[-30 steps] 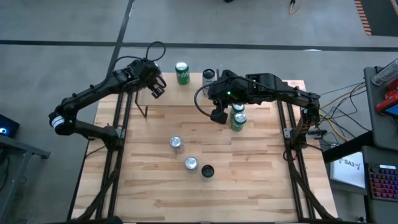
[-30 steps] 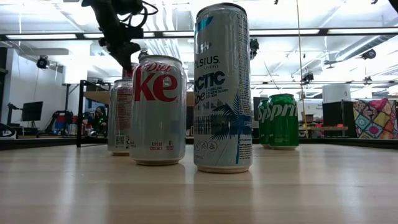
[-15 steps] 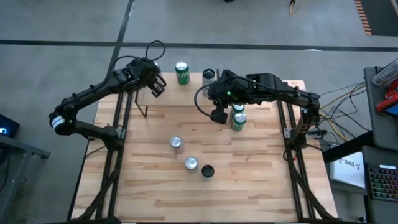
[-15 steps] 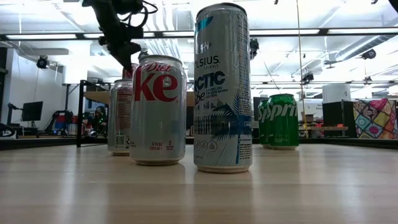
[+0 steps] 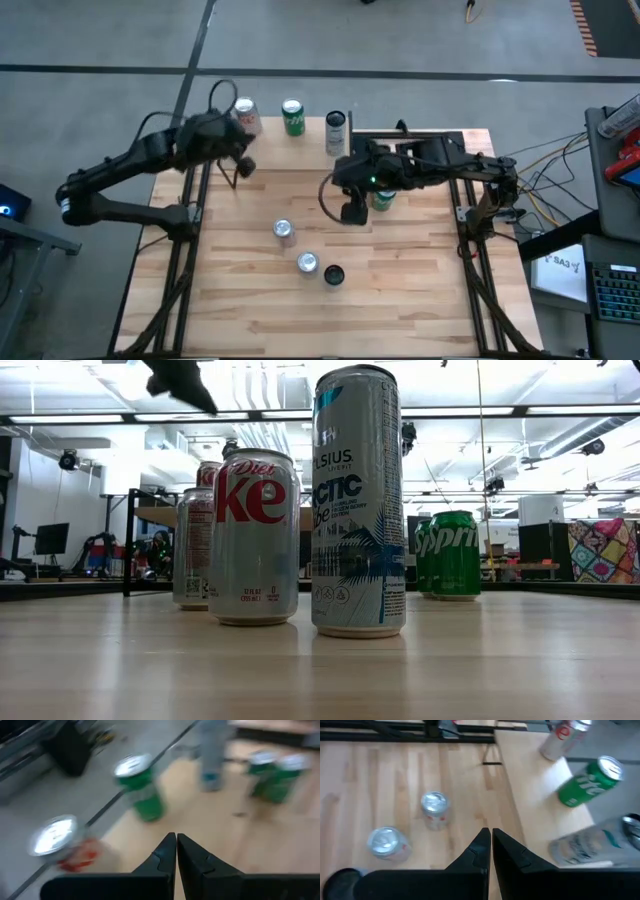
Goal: Place canned beverage on shelf
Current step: Put the white-blue soda can aligned with the other white-blue soda cans on the shelf
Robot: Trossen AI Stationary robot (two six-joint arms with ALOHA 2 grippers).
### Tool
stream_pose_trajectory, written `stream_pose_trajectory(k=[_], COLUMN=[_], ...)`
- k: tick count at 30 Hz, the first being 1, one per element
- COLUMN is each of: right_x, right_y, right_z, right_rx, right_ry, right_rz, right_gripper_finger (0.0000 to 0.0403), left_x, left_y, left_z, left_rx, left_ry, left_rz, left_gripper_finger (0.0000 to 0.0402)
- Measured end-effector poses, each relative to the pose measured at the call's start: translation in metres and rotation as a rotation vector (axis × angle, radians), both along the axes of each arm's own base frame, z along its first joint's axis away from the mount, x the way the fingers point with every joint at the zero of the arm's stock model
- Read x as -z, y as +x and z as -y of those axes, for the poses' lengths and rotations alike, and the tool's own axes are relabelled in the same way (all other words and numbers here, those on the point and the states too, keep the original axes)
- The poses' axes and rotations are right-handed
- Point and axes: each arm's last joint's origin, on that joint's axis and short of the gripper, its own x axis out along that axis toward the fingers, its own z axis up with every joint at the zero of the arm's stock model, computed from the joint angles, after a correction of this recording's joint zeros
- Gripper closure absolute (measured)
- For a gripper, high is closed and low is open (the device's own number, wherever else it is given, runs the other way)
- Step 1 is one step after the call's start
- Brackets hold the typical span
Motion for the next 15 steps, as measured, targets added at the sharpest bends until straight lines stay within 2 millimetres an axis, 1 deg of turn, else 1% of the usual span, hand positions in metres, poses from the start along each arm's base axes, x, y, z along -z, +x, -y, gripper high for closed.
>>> stream_pose_trajectory(k=[3,9,12,15], right_x=[0.009,0.038,0.052,0.067], right_y=[0.006,0.020,0.024,0.027], right_z=[-0.019,-0.057,-0.073,-0.085], right_rx=[-0.042,-0.099,-0.127,-0.147], right_ry=[0.012,0.058,0.072,0.085], right_rz=[0.013,0.041,0.052,0.057], right_gripper_finger=[0.0394,0.0394,0.0394,0.0394], left_x=[0.004,0.027,0.037,0.045], left_y=[-0.004,-0.009,-0.011,-0.013], left_z=[0.030,0.082,0.103,0.120], left_rx=[0.148,0.455,0.584,0.673], left_ry=[0.004,-0.009,-0.019,-0.038], left_rz=[0.095,0.317,0.425,0.483], left_gripper_finger=[0.0402,0.0402,0.0402,0.0402])
